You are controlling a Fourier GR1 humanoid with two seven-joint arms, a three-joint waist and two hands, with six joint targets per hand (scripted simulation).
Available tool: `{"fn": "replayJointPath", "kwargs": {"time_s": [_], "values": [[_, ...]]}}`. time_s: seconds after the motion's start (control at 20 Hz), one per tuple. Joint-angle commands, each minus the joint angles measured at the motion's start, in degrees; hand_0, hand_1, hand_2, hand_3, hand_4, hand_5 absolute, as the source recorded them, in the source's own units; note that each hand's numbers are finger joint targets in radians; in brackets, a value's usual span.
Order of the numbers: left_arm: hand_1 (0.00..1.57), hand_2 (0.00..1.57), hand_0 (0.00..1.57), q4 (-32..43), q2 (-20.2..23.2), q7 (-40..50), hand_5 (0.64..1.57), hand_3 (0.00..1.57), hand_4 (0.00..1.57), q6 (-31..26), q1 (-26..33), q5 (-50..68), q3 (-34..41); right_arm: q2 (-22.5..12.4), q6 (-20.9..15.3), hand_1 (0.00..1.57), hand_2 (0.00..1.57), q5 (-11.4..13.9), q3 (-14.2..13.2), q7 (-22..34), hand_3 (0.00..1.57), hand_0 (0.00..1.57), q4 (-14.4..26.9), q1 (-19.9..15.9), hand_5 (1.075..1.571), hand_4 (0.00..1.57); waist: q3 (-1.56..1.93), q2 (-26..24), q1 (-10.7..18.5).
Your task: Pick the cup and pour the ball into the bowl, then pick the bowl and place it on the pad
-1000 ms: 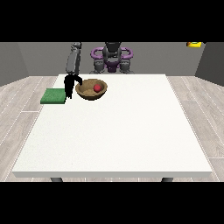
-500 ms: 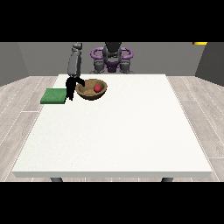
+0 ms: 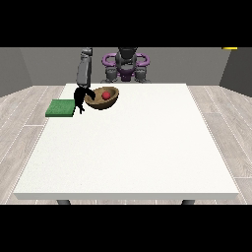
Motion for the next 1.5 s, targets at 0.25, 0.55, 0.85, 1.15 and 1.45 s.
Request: {"fn": "replayJointPath", "kwargs": {"time_s": [0.25,0.55,0.85,1.15,1.45], "values": [[0.00,0.00,0.00,0.1,1.3,0.0,1.519,0.00,1.11,-1.9,-0.6,3.1,1.8,-5.7,-9.6,1.57,1.57,4.8,0.7,7.0,1.41,1.57,2.9,6.1,1.525,0.92,1.65,4.2,2.4],[0.00,0.00,0.00,3.2,0.9,-0.6,1.526,0.00,1.19,-2.0,1.2,2.3,1.7,-11.0,-13.6,1.57,1.57,6.9,3.7,18.5,1.25,1.57,-3.8,3.1,1.546,1.01,1.45,-0.9,0.6],[0.00,0.00,0.00,7.7,2.0,-3.4,1.540,0.00,1.20,-1.6,5.5,-0.1,3.1,-16.9,-9.4,1.57,1.57,7.1,7.0,32.1,0.97,1.57,-9.7,1.2,1.557,1.05,1.55,-4.8,-4.3],[0.00,0.00,0.00,11.4,4.8,-5.0,1.541,0.00,1.20,-1.9,7.1,-0.8,4.3,-24.9,-2.2,1.57,1.57,7.8,7.8,40.2,0.68,1.57,-11.9,-2.3,1.568,1.09,1.75,-5.7,-8.2],[0.00,0.00,0.00,10.8,4.5,-8.1,1.542,0.00,1.20,-3.4,9.5,0.0,3.6,-28.5,-0.2,1.57,1.57,5.2,2.4,39.0,0.67,1.57,-8.6,-5.1,1.566,1.07,1.80,-3.6,-6.6]]}}
